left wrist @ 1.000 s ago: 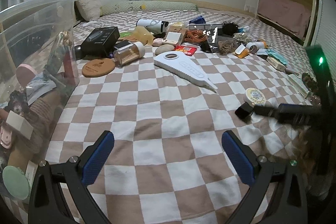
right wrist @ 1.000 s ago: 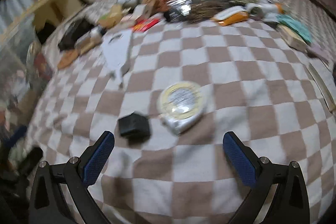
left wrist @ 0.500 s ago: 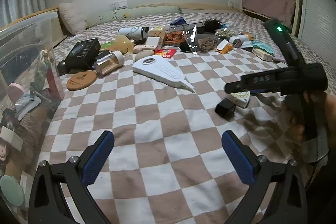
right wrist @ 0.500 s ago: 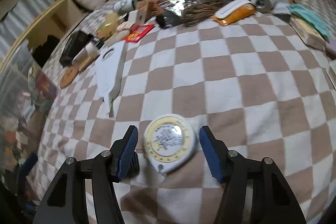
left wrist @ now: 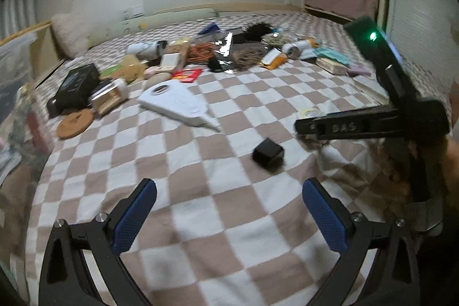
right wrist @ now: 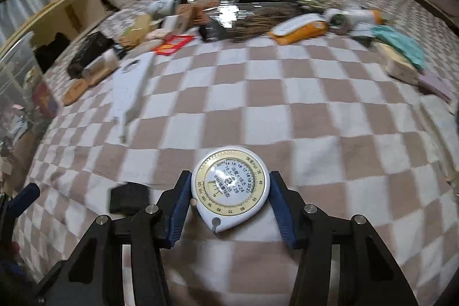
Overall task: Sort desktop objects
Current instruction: 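Grasp the small black square clip with the left gripper while the right holds the tape measure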
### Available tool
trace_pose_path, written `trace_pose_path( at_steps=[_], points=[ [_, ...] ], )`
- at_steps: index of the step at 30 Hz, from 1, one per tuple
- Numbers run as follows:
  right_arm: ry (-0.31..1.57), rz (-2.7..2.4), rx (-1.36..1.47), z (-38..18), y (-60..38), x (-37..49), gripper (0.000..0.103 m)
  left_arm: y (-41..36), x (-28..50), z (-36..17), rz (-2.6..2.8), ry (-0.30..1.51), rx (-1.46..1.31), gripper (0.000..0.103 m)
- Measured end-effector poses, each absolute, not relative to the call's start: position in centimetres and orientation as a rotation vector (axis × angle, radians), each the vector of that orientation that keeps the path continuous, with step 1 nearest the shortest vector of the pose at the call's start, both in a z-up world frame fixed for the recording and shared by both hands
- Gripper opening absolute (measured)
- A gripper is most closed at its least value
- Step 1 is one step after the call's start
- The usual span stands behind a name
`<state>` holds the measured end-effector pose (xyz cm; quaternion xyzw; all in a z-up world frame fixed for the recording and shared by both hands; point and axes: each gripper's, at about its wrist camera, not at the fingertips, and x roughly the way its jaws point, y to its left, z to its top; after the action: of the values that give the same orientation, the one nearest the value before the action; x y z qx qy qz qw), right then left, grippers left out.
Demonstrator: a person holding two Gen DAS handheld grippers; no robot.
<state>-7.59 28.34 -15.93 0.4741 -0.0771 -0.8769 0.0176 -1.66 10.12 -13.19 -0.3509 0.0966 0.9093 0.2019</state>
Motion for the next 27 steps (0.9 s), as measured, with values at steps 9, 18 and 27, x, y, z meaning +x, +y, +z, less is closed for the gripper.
trace_pose_path(
  at_steps=[9, 18, 27],
  points=[
    [-0.455, -2.742, 1.519, -16.7, 32.7, -6.8, 0.054, 13.9, -4.6, -15.9, 2.396, 0.343, -1.066, 0.066],
    [-0.429, -2.776, 1.508, -17.0, 32.1, -6.9, 0.054, 15.0, -6.8, -15.5, 2.266, 0.317, -1.132, 0.066],
    [-0.431, -2.763, 1.510, -17.1, 32.3, -6.8, 0.054, 16.6, -8.5, -15.4, 2.212, 0.355, -1.146, 0.044]
  ],
)
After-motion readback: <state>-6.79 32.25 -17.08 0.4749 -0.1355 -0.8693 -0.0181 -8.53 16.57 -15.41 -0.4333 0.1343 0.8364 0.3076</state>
